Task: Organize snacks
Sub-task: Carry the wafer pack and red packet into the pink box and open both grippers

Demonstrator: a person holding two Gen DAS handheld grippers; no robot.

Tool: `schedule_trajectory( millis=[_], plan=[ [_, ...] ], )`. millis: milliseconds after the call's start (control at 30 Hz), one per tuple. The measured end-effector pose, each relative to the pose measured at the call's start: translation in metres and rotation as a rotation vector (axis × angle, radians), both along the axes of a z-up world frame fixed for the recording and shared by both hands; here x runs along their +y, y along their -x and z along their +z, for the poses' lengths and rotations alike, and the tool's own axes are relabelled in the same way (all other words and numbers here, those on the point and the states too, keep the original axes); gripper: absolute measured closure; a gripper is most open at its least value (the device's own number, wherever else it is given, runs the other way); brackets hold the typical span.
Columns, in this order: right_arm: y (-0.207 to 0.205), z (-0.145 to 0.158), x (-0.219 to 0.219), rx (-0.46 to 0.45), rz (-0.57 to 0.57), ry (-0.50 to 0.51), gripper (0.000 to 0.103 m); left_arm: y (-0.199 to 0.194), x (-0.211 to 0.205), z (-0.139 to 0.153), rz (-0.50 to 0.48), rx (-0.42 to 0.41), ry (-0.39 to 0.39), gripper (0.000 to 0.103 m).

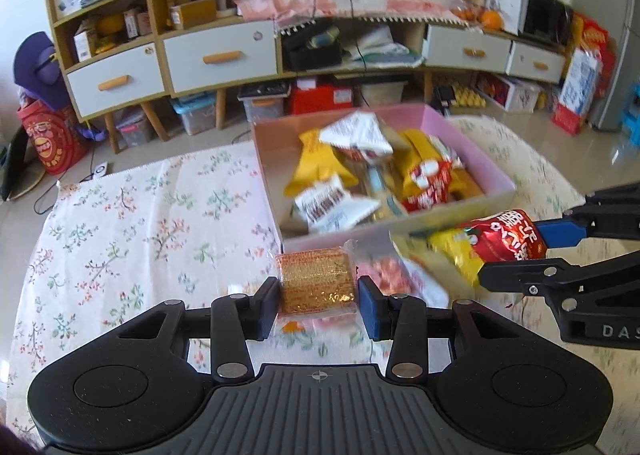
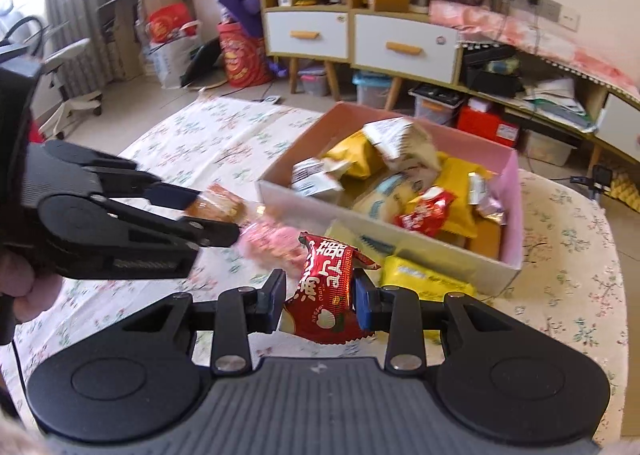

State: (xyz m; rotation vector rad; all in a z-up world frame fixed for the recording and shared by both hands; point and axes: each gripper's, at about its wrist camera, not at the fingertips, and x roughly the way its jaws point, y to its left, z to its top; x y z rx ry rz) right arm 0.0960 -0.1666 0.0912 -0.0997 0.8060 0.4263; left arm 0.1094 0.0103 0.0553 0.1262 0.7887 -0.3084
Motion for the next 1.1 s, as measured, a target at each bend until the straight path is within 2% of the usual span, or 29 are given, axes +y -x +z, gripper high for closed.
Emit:
schedule_trajectory(
  millis=[100,367,600,867,967,1067,1100],
  plan=[
    [-0.011,0.002,-0.008,-0.016,-0.047,-0.004,0.071,-0.01,-0.003,0.005,0.017,-0.008,0.019,0.064],
    [-0.046,0.001,-0.023,-0.008,-0.155,-0.11,0.071,-0.052,-0.011,0.012,0.057,-0.024,0.087,0.064],
    [-0.069,-0.009,-0.023,0.006,-0.21,-0.179,0.071,-0.091,-0.015,-0.003,0.074,0.009,0.082,0.063],
    [-0.077,-0.019,-0.03,0.021,-0.275,-0.22,0.07,-0.107,-0.006,-0.016,0.111,0.035,0.127,0.063],
    [-0.077,-0.021,-0.029,0.027,-0.281,-0.226,0.07,-0.111,-0.008,-0.018,0.112,0.03,0.117,0.062],
    [-0.075,-0.02,-0.027,0.02,-0.277,-0.22,0.068,-0.111,-0.009,-0.019,0.101,0.005,0.111,0.055],
    [-0.075,-0.02,-0.027,0.016,-0.28,-0.218,0.064,-0.11,-0.009,-0.019,0.108,-0.002,0.108,0.048]
  ],
)
